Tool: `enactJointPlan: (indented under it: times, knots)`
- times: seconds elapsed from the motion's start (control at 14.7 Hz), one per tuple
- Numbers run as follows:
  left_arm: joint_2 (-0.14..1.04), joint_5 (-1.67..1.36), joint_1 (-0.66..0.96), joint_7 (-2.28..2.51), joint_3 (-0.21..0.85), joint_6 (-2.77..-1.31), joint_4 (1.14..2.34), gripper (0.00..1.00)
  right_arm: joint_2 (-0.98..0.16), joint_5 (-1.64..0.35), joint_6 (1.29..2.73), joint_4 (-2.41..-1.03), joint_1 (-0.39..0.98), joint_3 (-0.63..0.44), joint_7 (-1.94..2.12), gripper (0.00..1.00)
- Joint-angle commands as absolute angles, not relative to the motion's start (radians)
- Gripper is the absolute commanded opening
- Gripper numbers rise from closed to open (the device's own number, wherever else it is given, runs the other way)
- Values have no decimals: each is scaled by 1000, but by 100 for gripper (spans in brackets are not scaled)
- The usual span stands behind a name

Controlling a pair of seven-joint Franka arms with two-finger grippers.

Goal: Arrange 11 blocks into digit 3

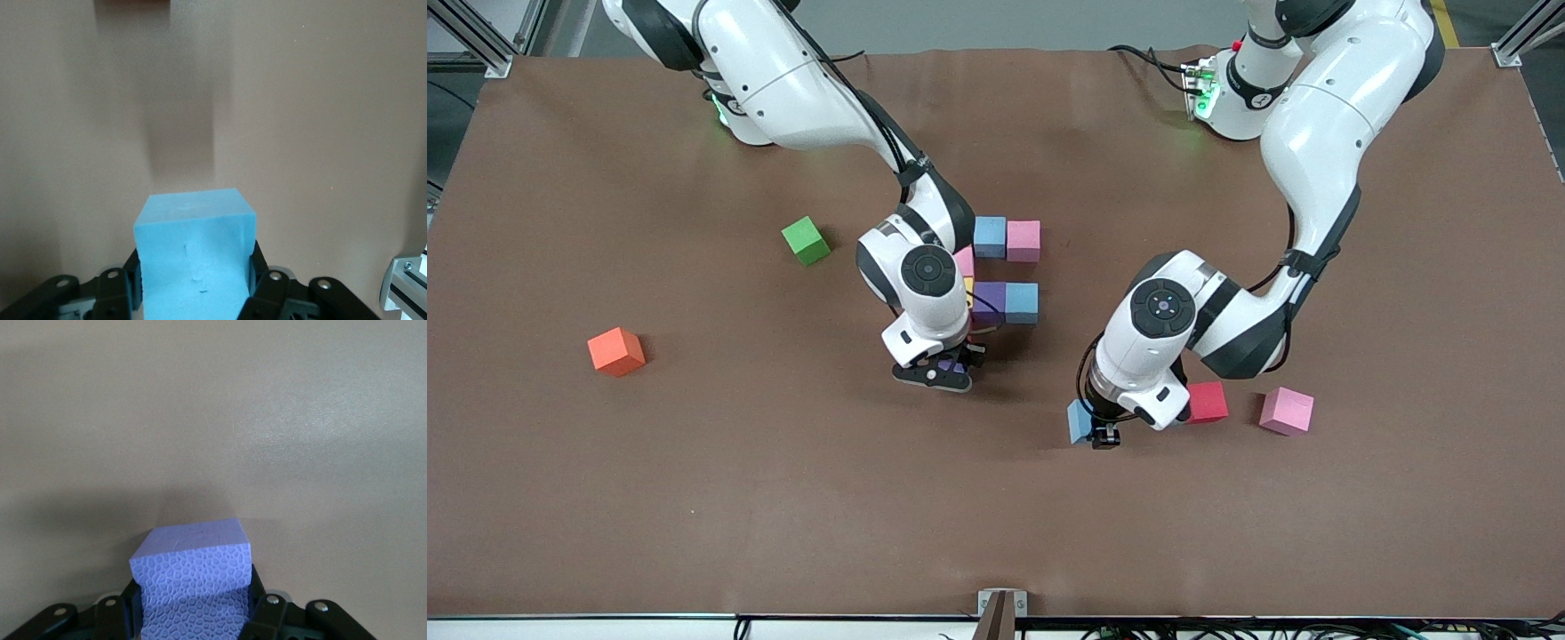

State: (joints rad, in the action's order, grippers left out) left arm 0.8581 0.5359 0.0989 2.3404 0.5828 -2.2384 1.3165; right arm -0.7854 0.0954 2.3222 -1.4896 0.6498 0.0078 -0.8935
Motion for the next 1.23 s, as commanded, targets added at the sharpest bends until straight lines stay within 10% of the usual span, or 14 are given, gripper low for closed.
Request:
enactJointPlan:
  times: [0.0, 0.41, 0.48, 0.61, 1.16]
  knots:
    - [856, 541, 101, 2355, 581, -2241, 1312, 32, -807, 107, 2307, -1482, 641, 8, -885, 3]
    - [856, 543, 101, 2355, 581, -2241, 1312, 32, -807, 104, 2306, -1480, 641, 8, -885, 13]
    - [856, 543, 101, 2355, 581, -2241, 1312, 32, -808, 104, 2307, -1479, 641, 8, -884, 25]
    - [856, 543, 101, 2355, 581, -2241, 1312, 32, -808, 104, 2310, -1479, 641, 8, -888, 100]
    - [856, 541, 103, 2355, 581, -2241, 1312, 32, -793, 95, 2287, -1459, 634, 8, -881, 100]
